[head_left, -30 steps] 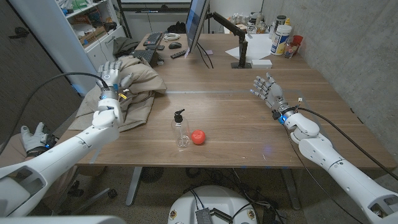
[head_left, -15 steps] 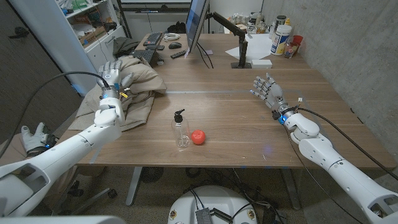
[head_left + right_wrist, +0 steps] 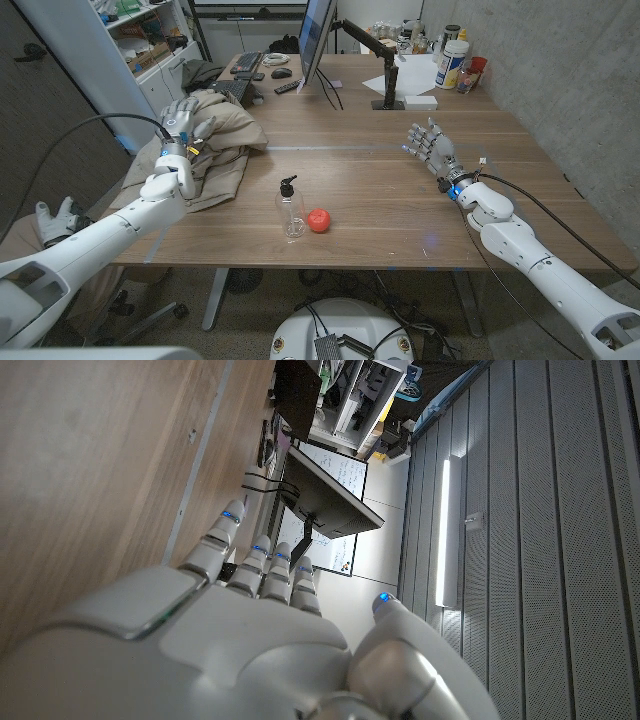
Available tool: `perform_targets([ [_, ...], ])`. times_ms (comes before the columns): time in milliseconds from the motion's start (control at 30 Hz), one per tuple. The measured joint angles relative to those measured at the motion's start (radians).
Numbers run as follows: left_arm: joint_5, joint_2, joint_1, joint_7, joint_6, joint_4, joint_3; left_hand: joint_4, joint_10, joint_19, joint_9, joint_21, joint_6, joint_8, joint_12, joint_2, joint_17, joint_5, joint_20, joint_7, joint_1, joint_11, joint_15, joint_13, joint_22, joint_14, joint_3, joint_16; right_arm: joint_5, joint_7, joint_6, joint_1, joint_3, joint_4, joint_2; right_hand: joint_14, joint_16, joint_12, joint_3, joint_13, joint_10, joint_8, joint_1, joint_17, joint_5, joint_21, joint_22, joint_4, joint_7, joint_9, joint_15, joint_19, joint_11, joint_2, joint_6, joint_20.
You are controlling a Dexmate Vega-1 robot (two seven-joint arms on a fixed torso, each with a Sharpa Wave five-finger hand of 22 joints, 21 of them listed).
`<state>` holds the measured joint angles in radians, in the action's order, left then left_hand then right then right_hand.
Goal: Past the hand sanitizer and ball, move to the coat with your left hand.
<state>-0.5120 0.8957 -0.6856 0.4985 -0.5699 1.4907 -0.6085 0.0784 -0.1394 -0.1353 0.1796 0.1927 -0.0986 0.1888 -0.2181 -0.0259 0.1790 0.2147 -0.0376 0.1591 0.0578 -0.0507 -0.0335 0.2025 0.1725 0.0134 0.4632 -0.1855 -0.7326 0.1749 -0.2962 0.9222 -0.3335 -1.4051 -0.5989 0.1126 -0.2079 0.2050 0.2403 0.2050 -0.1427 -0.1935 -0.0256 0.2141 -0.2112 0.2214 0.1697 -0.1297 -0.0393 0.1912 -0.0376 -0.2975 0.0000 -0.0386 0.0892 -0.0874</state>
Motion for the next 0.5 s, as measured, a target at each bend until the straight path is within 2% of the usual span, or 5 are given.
perform_targets([
  [500, -0.009, -0.001, 0.038, -0.005, 0.072, -0.052, -0.015, -0.004, -0.003, -0.005, 0.0, 0.0, -0.005, 0.0, -0.005, 0.001, 0.0, 0.004, 0.005, 0.005, -0.001, -0.003, 0.005, 0.0, 0.0, 0.005, -0.004, 0.0, 0.004, -0.008, 0.008, -0.006, -0.003, 0.004, 0.001, 0.0, 0.0, 0.0, -0.003, 0.0, 0.0, 0.0, 0.0, 0.0, 0.0, 0.0, 0.0, 0.003, 0.0, 0.0, 0.0, 0.0, 0.0, 0.0, 0.0, 0.0],
])
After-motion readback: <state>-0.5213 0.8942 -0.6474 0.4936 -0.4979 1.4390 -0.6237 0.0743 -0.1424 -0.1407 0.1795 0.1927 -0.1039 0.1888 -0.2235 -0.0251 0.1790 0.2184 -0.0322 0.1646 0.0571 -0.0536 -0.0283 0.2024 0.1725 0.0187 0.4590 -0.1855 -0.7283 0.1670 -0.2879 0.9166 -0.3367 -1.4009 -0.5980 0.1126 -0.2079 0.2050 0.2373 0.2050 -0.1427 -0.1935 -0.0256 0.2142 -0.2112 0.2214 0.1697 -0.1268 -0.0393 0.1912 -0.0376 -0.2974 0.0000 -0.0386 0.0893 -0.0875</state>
